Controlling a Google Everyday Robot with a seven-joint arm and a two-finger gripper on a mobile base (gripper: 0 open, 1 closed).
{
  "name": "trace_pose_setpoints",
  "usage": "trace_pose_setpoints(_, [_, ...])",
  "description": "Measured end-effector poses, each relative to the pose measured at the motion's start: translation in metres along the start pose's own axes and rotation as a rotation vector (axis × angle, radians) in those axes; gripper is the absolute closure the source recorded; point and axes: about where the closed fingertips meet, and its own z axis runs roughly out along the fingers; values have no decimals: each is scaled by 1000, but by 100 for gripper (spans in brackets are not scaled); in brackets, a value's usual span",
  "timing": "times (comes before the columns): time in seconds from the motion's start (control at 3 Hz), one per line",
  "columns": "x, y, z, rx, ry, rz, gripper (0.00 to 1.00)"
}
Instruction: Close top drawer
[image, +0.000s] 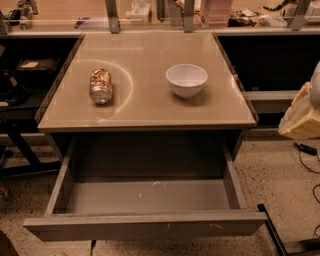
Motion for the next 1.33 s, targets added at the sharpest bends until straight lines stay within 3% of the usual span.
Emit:
trace_pose_setpoints(0.67, [47,80,75,-193,93,95,100])
trace_pose_setpoints(1.0, [59,107,113,-281,116,139,100])
trace_pose_setpoints(1.33, [61,110,116,-290,122,140,100])
